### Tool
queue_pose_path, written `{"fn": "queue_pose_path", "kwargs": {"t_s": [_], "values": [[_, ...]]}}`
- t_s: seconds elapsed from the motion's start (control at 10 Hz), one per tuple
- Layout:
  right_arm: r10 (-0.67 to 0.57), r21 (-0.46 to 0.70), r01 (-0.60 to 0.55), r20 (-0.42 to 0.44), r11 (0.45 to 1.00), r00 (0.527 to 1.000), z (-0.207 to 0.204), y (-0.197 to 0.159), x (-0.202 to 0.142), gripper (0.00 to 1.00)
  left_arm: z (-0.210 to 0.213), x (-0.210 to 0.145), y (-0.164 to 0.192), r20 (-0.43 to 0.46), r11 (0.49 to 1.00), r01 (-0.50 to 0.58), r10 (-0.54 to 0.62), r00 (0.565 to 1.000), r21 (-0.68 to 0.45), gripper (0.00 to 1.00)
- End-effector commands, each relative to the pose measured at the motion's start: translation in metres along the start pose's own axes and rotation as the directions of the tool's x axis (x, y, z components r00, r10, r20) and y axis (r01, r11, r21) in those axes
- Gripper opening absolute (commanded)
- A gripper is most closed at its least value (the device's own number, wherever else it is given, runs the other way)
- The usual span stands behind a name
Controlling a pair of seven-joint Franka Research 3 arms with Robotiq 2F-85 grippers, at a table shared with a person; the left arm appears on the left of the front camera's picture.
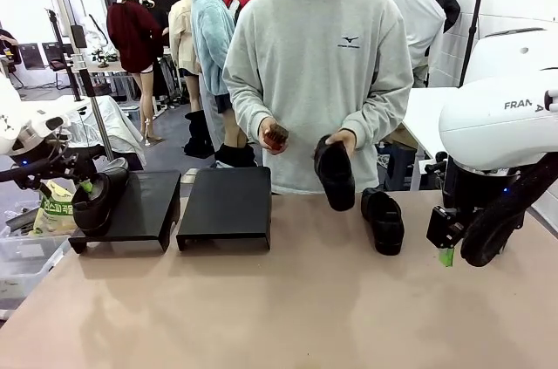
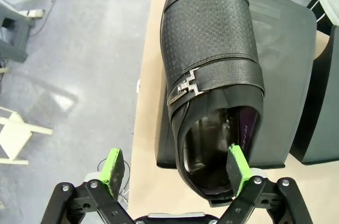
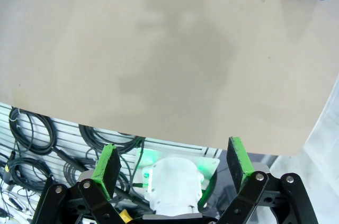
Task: Organize the shoes by placing them on the stand.
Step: Place the Shoe from the middle of the table onto the Shoes Stand, then pick up one Shoe and place it in the middle of the table.
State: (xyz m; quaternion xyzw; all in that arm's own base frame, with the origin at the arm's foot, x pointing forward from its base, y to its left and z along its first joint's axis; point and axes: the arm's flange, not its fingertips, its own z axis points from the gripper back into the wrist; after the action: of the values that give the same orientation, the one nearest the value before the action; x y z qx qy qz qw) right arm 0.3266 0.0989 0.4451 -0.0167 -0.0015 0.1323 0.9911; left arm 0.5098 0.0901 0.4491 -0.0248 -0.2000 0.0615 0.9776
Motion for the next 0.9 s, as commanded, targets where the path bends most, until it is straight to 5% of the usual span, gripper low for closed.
{"fn": "queue_pose_path", "kwargs": {"t_s": [0.0,0.8], "values": [[-0.016,0.009,0.016,-0.007,1.0,1.0,0.0003,0.0025,-0.0015,1.0,-0.002,0.0031,0.0006,-0.004,1.0,0.0,0.0,1.0,0.001,1.0],[-0.016,0.009,0.016,-0.007,1.0,1.0,0.0003,0.0025,-0.0015,1.0,-0.002,0.0031,0.0006,-0.004,1.0,0.0,0.0,1.0,0.001,1.0]]}}
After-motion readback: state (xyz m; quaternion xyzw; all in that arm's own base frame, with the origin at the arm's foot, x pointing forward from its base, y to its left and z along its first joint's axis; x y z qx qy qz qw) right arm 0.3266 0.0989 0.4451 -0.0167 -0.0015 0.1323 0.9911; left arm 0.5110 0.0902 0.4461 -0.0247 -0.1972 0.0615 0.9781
